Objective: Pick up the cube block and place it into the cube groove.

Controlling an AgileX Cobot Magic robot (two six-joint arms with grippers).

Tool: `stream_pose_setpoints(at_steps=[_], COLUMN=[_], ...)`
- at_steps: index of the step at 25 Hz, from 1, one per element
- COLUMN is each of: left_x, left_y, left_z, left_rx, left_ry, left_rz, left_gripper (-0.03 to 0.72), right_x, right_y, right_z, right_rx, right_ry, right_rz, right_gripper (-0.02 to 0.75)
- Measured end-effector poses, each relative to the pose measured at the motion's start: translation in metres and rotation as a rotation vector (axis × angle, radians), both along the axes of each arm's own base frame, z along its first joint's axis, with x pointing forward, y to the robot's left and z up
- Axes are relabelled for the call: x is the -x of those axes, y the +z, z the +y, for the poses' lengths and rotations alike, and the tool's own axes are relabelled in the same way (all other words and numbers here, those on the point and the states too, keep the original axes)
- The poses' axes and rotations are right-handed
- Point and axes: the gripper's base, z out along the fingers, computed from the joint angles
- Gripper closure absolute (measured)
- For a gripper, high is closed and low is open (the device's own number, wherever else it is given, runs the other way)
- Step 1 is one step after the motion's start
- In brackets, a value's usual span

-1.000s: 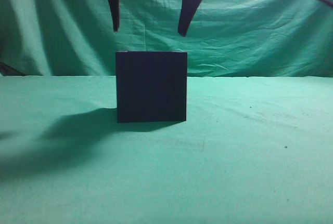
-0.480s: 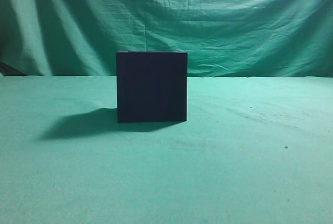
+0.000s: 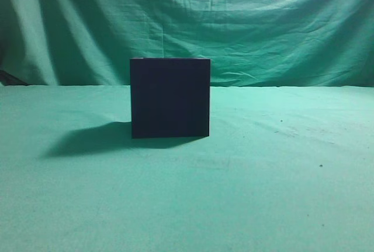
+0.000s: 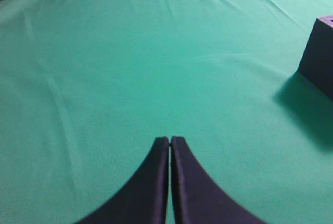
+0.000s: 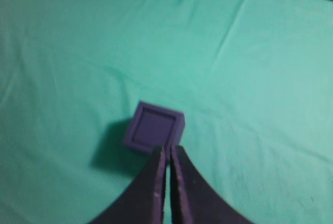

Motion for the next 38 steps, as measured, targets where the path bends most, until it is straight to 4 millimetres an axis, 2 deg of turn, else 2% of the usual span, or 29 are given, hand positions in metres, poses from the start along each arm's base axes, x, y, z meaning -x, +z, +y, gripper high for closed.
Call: stream_pose_setpoints(at_steps=[6, 10, 16, 20, 23, 27, 31, 34, 38], left_x=[0.000, 0.000, 0.000, 0.000, 0.000, 0.000, 0.000, 0.000, 0.000], left_y=[0.000, 0.000, 0.000, 0.000, 0.000, 0.000, 0.000, 0.000, 0.000], left_z=[0.000, 0.000, 0.000, 0.000, 0.000, 0.000, 0.000, 0.000, 0.000], left_rx=[0.000, 0.000, 0.000, 0.000, 0.000, 0.000, 0.000, 0.000, 0.000], left_ry=[0.000, 0.000, 0.000, 0.000, 0.000, 0.000, 0.000, 0.000, 0.000], left_rz=[0.000, 0.000, 0.000, 0.000, 0.000, 0.000, 0.000, 0.000, 0.000], left_gripper=[0.688, 0.688, 0.688, 0.688, 0.688, 0.688, 0.688, 0.688, 0.688], right_x=[0.054, 0.087, 0.129, 0.150, 0.154, 0.153, 0.148, 0.143, 0.137], right_y=[-0.037, -0.061, -0.079, -0.079, -0.076, -0.077, -0.090, -0.107, -0.139], right_z=[-0.055, -0.087, -0.128, -0.149, -0.153, -0.146, -0.134, -0.130, -0.135], right_rx=[0.041, -0.005, -0.158, -0.199, -0.183, -0.141, -0.088, -0.105, -0.144], right_ry=[0.000, 0.014, 0.036, 0.041, 0.093, 0.221, 0.346, 0.297, 0.127], right_rz=[0.040, 0.009, -0.141, -0.190, -0.262, -0.367, -0.439, -0.468, -0.553], right_gripper=[0.738, 0.738, 0.738, 0.738, 0.738, 0.738, 0.738, 0.738, 0.738])
